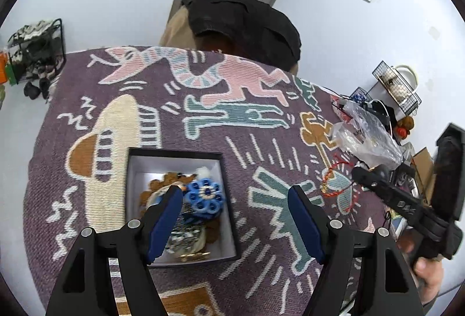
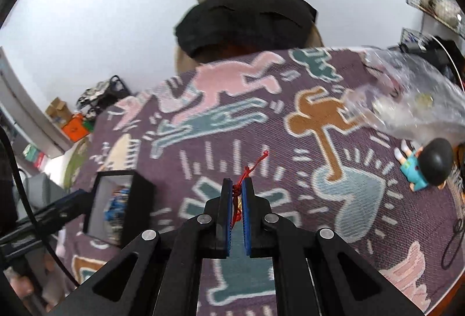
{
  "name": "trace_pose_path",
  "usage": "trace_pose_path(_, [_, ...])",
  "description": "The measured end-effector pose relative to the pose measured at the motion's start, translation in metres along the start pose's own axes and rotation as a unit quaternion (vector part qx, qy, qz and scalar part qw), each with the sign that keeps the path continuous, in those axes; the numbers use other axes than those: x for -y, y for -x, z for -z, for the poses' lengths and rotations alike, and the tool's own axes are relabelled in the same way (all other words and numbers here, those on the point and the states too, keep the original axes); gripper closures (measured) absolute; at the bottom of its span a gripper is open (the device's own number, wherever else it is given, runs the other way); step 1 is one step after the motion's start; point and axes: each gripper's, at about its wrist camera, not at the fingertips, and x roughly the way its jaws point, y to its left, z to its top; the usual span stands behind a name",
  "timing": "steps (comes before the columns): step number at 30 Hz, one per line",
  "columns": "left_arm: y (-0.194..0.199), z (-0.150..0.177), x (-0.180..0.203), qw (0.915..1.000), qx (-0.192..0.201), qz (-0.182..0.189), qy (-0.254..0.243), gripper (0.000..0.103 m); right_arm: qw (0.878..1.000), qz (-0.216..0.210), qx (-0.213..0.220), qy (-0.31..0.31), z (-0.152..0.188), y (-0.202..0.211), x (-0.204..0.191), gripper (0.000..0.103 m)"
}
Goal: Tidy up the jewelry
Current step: 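Lower the red string bracelet into the black box and open the right tool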
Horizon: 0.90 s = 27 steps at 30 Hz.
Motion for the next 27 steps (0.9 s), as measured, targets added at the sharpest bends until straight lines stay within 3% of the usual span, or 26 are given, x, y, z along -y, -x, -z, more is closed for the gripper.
trace_pose_path(11, [0.016, 0.008, -0.044, 0.9992, 0.003, -0.009, 0.039, 0.027, 0.998, -0.034, 0.009, 0.054, -0.002, 0.010, -0.068, 0.096])
trace_pose_path(27, [0.030, 0.018, -0.106, 0.9947, 0.011, -0.021, 0.100, 0.027, 0.989, -0.096, -0.022, 0.110, 0.003, -0.012, -0.159, 0.096])
